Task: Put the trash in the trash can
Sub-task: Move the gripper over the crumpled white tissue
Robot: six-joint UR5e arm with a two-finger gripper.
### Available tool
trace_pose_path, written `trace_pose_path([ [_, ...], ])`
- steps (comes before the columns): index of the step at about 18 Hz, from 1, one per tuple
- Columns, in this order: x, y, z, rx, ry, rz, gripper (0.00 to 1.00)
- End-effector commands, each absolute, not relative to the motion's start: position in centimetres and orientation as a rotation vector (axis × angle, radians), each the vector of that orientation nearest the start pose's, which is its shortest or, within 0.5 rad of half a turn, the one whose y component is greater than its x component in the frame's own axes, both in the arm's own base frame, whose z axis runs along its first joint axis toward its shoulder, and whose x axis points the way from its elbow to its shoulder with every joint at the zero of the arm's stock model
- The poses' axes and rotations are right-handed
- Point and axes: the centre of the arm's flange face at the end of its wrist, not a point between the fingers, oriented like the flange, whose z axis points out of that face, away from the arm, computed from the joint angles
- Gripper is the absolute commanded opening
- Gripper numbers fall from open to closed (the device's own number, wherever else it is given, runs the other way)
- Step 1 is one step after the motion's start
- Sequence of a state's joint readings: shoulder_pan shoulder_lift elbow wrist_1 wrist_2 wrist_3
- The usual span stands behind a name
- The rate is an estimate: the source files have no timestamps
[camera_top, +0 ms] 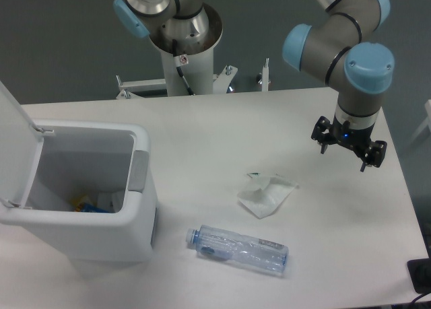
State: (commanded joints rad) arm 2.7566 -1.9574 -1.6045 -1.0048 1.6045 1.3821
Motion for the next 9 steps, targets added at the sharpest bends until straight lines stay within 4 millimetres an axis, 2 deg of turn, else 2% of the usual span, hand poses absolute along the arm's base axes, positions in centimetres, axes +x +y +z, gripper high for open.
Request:
trace_pose_path([
  [2, -53.6, 35.8, 31.3, -3.108, 0.302, 0.238, 1.00],
  [4, -53.0, 36.8, 31.4, -3.101, 0.302, 0.248, 1.00],
  [7, -52.3, 37.0, 30.0, -3.093, 0.173, 0.252, 1.00],
  [9, -51.1, 38.5, 29.8, -3.082, 0.097, 0.255, 1.00],
])
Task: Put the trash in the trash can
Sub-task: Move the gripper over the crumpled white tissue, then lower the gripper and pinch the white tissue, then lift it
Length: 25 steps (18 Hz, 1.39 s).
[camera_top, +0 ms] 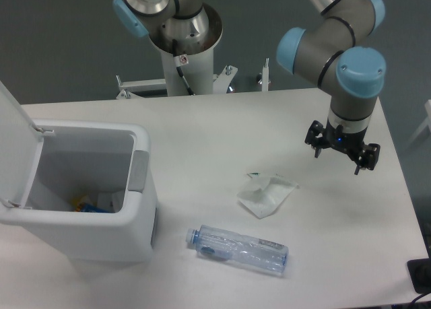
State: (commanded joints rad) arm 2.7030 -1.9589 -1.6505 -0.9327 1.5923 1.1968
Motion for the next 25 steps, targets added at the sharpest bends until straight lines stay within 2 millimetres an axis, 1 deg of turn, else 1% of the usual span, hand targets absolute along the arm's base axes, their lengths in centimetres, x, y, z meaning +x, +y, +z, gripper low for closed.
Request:
trace_pose_path([
  [2, -49.7, 39.4, 29.2, -3.083, 0.026, 0.234, 1.00],
  [3, -49.0, 40.0, 29.1, -3.081, 0.024, 0.227, 1.00],
  [4, -47.7, 41.3, 28.9, -3.081, 0.026, 0.220, 1.00],
  [5, -46.9, 42.1, 28.6, -3.081, 0.003, 0.210, 1.00],
  [6, -45.7, 43.1, 28.3, -3.080, -0.049, 0.196, 1.00],
  [7, -45.0, 43.5, 27.9, -3.083, -0.059, 0.185, 1.00],
  [9, -43.6, 44.1, 27.2, -3.092, -0.023, 0.165, 1.00],
  [11, -41.4, 44.5, 26.0, -3.108, 0.034, 0.130, 1.00],
  [14, -39.8, 44.1, 24.4, -3.131, 0.179, 0.081, 1.00],
  [15, -38.8, 44.2, 23.5, -3.138, 0.252, 0.055, 1.00],
  [16, -38.4, 44.2, 22.8, -3.144, 0.268, 0.039, 1.00],
  [17, -38.4, 44.3, 22.8, -3.143, 0.273, 0.039, 0.96],
  [18, -38.5, 44.3, 22.7, -3.146, 0.276, 0.036, 0.84],
  [19, -38.5, 44.2, 22.5, -3.149, 0.276, 0.033, 0.75],
  [21, -38.5, 44.3, 22.3, -3.152, 0.271, 0.027, 0.34],
  [23, -38.5, 44.3, 22.2, -3.153, 0.271, 0.025, 0.08],
  [24, -38.5, 44.3, 22.3, -3.152, 0.271, 0.027, 0.00],
  [25, -38.5, 44.3, 22.3, -3.151, 0.271, 0.029, 0.00],
])
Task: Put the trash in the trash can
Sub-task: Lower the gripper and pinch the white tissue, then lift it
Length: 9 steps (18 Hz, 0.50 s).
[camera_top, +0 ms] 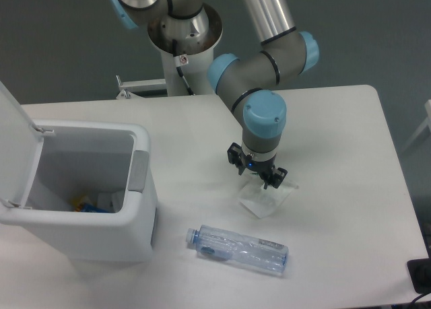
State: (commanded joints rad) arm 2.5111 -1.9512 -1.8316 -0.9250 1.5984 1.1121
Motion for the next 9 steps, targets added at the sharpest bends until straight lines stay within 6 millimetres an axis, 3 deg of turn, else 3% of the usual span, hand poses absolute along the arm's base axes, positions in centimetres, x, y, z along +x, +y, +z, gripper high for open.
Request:
trace_pose_path([
  [9, -38.81, 44.38, 22.57, -3.148, 0.266, 0.037, 0.00],
])
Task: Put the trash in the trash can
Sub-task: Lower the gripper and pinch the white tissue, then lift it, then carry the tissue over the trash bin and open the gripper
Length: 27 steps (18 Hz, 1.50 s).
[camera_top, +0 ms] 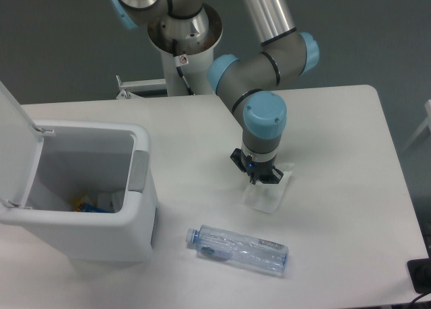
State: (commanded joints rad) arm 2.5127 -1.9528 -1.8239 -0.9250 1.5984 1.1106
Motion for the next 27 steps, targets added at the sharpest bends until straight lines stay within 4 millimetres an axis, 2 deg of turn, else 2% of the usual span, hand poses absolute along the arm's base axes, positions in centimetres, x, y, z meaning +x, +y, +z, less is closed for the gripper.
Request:
trace_pose_path([
  [3, -39.6, 45.0, 23.8, -3.134, 0.226, 0.069, 0.00],
  [6, -41.2, 46.0, 26.5, -3.096, 0.158, 0.145, 0.00],
  [9, -41.9, 46.4, 28.6, -3.046, 0.135, 0.169, 0.00],
  [11, -41.5, 46.9, 30.8, -2.974, 0.083, 0.159, 0.00],
  [14, -40.8, 48.5, 35.0, -2.806, -0.010, 0.094, 0.00],
  [18, -39.6, 49.4, 41.1, -2.614, -0.051, 0.034, 0.00],
  [21, -38.5, 49.5, 44.6, -2.510, -0.067, -0.009, 0.00],
  [27, -37.0, 50.5, 49.9, -2.341, -0.106, -0.120, 0.00],
])
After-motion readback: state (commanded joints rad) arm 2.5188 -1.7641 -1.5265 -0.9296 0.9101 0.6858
